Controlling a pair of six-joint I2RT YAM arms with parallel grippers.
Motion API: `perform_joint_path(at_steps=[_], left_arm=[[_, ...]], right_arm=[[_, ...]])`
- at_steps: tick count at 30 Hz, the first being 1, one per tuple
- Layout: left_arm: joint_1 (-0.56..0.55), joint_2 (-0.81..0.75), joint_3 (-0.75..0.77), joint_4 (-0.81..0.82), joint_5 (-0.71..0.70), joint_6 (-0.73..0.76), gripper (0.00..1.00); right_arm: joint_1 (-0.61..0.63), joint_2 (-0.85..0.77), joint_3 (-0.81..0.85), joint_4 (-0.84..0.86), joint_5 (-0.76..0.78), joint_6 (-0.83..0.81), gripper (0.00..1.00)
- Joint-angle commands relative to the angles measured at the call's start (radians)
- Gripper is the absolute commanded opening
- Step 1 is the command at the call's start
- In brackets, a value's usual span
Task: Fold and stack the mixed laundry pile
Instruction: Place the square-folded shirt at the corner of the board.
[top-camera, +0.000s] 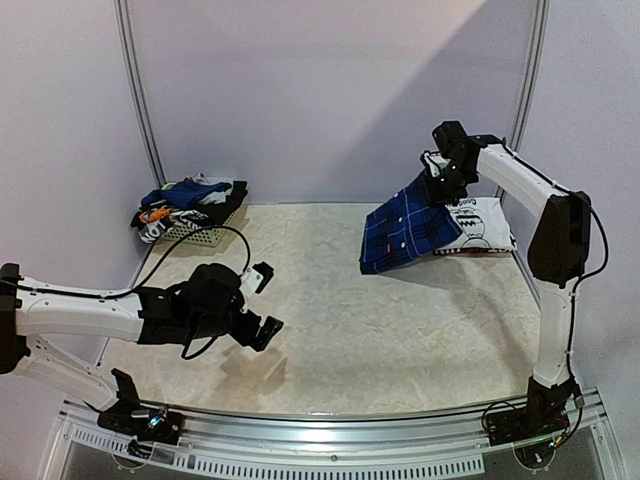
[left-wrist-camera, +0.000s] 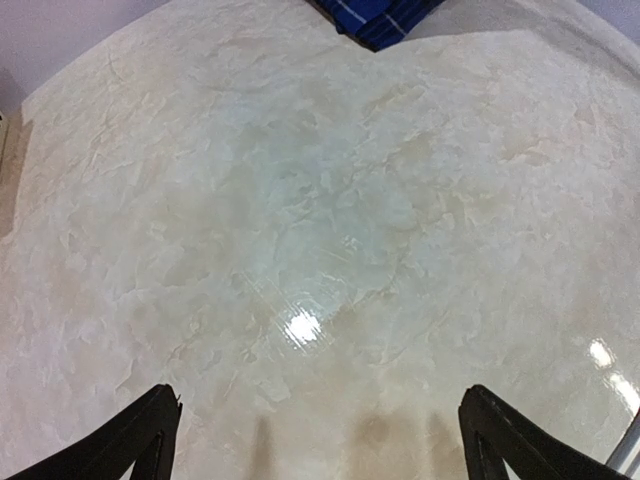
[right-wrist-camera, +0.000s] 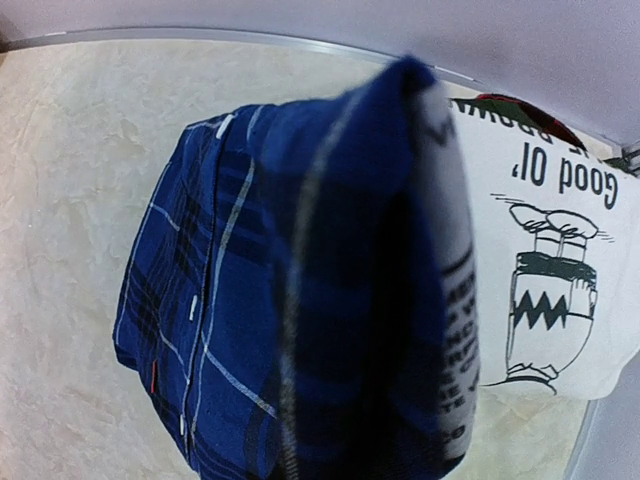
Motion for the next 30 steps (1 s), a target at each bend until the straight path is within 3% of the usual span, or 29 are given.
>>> perform_joint_path(at_steps=[1, 20, 30], left_arm=[[-0.003, -0.015, -0.020, 0.036, 0.022, -0.012, 1.00], [-0.009, 0.024, -0.008, 0.056, 0.045, -0.003, 1.00], [-0.010, 0.027, -0.012, 0.053, 0.036, -0.002, 1.00]], right_arm=[[-0.044, 0.028, 0.085, -0.075, 0.064, -0.119, 0.00], [-0.138, 0.022, 0.297, -0.109, 0.027, -0.306, 0.00], [-0.199, 0.048, 0.304, -0.115, 0.044, -0.319, 0.00]])
